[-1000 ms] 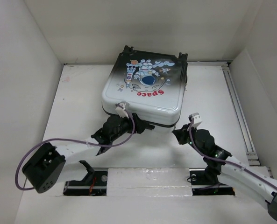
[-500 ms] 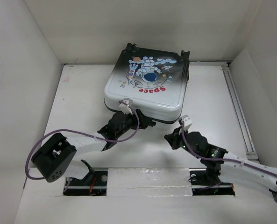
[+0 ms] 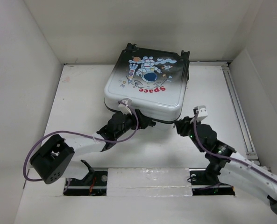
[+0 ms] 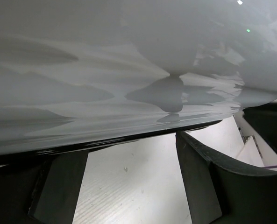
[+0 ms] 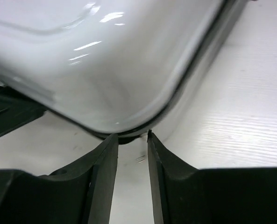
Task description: Pack the luggage
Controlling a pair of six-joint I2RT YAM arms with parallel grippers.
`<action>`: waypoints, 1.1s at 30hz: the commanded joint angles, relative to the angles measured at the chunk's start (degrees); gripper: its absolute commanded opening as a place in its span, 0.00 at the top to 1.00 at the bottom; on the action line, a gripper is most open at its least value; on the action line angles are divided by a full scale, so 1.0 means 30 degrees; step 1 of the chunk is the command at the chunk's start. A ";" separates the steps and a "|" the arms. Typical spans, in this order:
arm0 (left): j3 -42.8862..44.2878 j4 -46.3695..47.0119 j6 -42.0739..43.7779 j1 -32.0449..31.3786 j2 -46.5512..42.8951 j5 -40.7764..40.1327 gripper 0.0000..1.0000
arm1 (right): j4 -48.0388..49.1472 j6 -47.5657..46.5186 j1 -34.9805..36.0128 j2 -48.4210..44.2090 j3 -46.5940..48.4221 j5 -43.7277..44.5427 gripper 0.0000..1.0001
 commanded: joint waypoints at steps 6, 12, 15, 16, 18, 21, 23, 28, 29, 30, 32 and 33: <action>-0.0500 0.1138 -0.0057 -0.0046 -0.0933 0.0233 0.30 | 0.3316 -0.2801 -0.4924 0.0486 -0.1933 -0.5902 0.58; -0.0500 0.1136 -0.0057 -0.0046 -0.1108 0.0408 0.30 | 0.5512 -0.3419 -0.5513 0.2485 -0.1757 -0.7986 0.53; -0.0676 0.1136 -0.0057 -0.0046 -0.1108 0.0408 0.30 | 0.6450 -0.3769 -0.5513 0.2661 -0.1962 -0.7725 0.53; -0.0676 0.1136 -0.0057 -0.0046 -0.1108 0.0408 0.30 | 0.6685 -0.3771 -0.5513 0.3154 -0.1962 -0.7723 0.52; -0.0676 0.1136 -0.0057 -0.0046 -0.1108 0.0408 0.30 | 0.6951 -0.3976 -0.5892 0.3742 -0.1962 -0.8303 0.52; -0.0676 0.1136 -0.0057 -0.0046 -0.1108 0.0408 0.30 | 0.7884 -0.3744 -0.5894 0.4914 -0.1698 -0.9213 0.52; -0.0676 0.1136 -0.0057 -0.0046 -0.1108 0.0408 0.30 | 0.8501 -0.3392 -0.5894 0.5122 -0.2017 -0.9685 0.53; -0.0676 0.1136 -0.0057 -0.0046 -0.1108 0.0408 0.30 | 1.0724 -0.2804 -0.5894 0.4948 -0.3191 -0.8486 0.92; -0.0676 0.1136 -0.0057 -0.0046 -0.1108 0.0408 0.30 | 1.0905 -0.2601 -0.5894 0.4946 -0.3425 -0.8165 1.00; -0.0676 0.1136 -0.0057 -0.0046 -0.1108 0.0408 0.30 | 1.1080 -0.2599 -0.5894 0.4714 -0.3427 -0.8162 1.00; -0.0676 0.1136 -0.0057 -0.0046 -0.0933 0.0408 0.30 | 1.1842 -0.2365 -0.5691 0.4245 -0.3691 -0.7986 1.00; -0.0502 0.1136 -0.0231 -0.0046 -0.0759 0.0408 0.30 | 1.1844 -0.2365 -0.5689 0.4069 -0.3894 -0.7986 1.00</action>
